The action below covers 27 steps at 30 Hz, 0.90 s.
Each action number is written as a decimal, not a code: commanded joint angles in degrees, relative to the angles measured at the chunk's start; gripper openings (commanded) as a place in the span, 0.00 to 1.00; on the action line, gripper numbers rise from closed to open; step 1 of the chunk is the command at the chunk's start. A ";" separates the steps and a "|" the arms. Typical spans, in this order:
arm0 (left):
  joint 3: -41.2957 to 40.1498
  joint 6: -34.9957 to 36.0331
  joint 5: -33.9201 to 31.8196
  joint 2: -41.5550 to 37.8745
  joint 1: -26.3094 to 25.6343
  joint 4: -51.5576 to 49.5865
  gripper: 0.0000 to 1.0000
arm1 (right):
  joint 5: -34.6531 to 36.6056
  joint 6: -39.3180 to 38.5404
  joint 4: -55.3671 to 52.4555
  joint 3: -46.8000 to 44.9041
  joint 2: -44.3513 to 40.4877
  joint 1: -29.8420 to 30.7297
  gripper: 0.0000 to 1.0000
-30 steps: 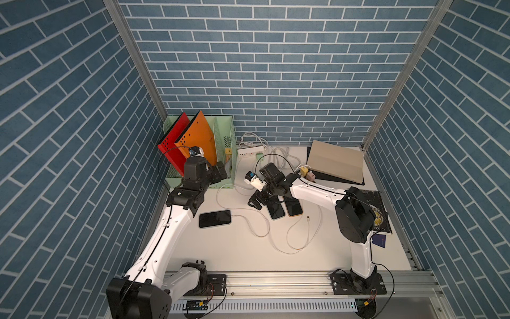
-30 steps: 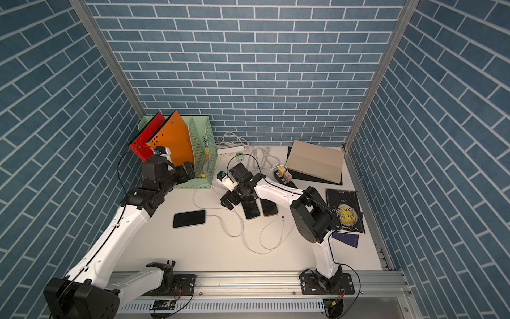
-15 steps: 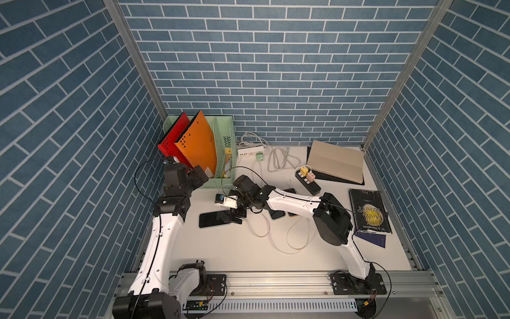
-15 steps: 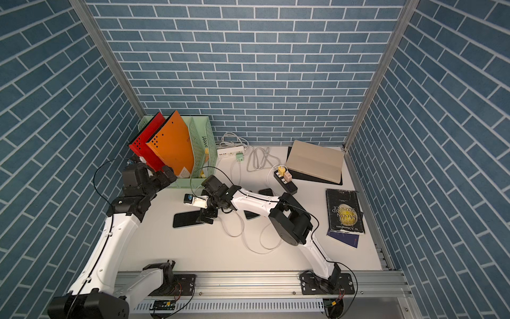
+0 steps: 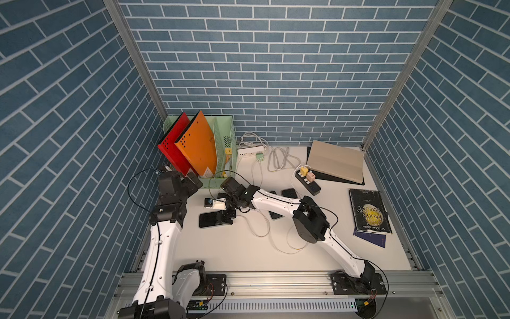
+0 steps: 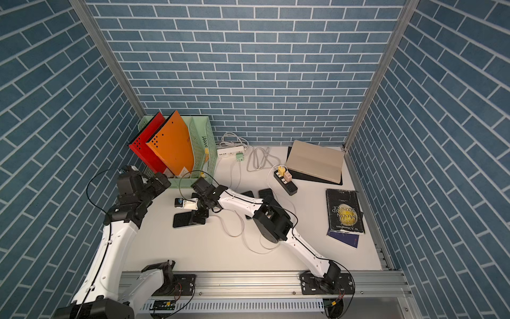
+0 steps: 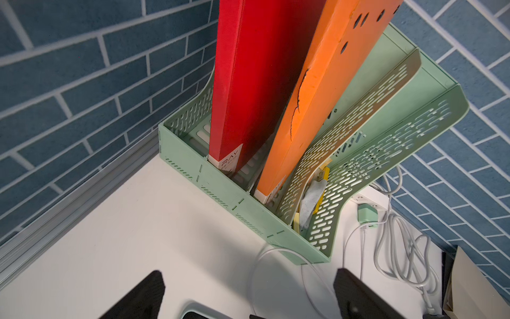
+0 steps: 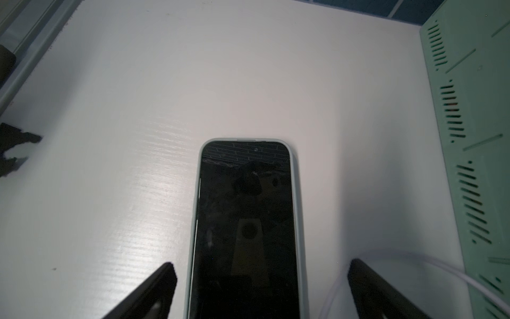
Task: Unplug the charging cable from the phone
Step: Pick up the phone at the center of the board.
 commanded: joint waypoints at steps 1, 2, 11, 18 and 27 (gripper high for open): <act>-1.04 -0.37 0.25 -1.19 0.41 -0.37 1.00 | -2.22 -0.90 -2.62 2.06 2.53 0.68 1.00; -1.18 -0.42 0.25 -1.34 0.42 -0.37 1.00 | -2.23 -0.82 -2.56 2.29 2.91 0.76 1.00; -2.27 -1.06 0.81 -1.84 0.41 0.14 1.00 | -1.76 1.03 -2.77 3.87 5.53 1.26 1.00; -2.25 -1.40 0.17 -1.99 0.44 0.16 1.00 | 1.00 1.89 -7.84 3.95 6.44 1.49 0.99; -2.47 -1.88 -0.10 -2.41 0.47 0.73 1.00 | 3.77 5.09 -5.84 -5.27 -0.94 1.53 0.67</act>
